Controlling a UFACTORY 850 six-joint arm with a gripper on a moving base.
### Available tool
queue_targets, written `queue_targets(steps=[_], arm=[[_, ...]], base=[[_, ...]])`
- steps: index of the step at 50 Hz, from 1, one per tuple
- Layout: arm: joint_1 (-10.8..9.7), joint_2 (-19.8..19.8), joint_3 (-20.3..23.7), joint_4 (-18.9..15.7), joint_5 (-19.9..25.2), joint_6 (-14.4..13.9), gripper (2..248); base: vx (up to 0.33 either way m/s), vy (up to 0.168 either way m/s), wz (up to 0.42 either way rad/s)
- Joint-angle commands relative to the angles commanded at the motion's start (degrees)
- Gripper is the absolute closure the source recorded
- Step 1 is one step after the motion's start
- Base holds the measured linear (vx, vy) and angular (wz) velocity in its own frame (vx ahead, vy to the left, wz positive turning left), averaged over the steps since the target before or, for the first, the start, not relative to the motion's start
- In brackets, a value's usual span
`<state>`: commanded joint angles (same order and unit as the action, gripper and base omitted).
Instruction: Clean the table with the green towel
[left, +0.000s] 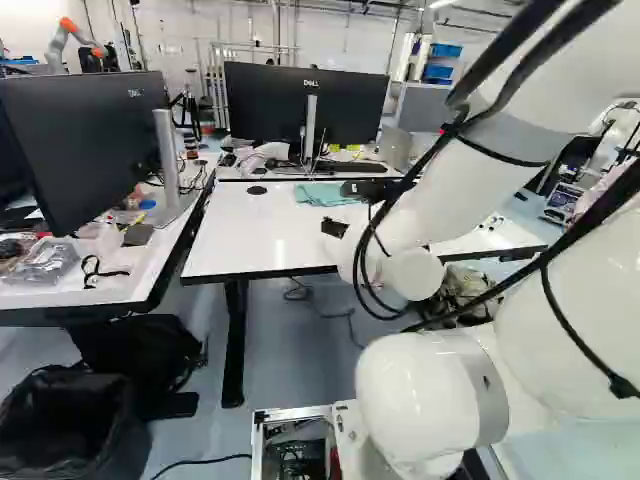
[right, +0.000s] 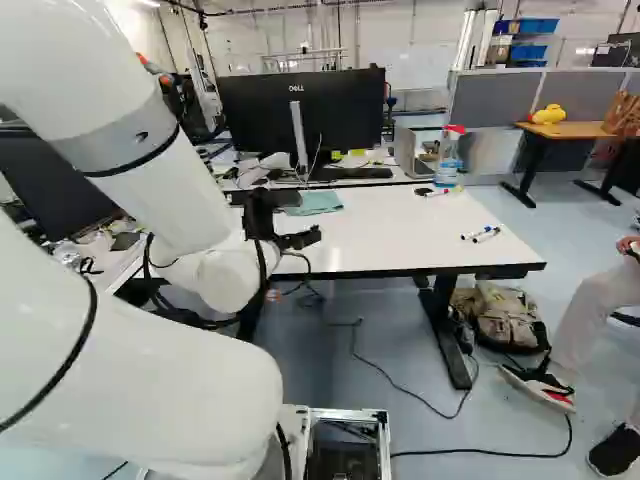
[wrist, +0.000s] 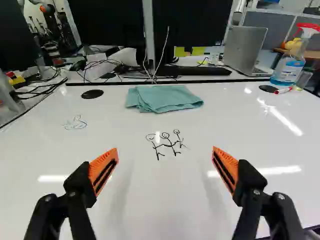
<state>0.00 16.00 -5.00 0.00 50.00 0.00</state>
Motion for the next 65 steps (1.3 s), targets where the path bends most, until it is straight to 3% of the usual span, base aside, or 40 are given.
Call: queue_targets(steps=[18,43,65], arm=[[-0.9,-1.4,-1.6,0.0,0.0,0.0,3],[-3.9,-5.6,-8.9,0.0,0.0,0.0,3],[-4.7,-11.2,-15.8,0.0,0.0,0.0,3]], base=[[0.0,0.0,0.0],[0.0,0.0,0.0],[0.0,0.0,0.0]])
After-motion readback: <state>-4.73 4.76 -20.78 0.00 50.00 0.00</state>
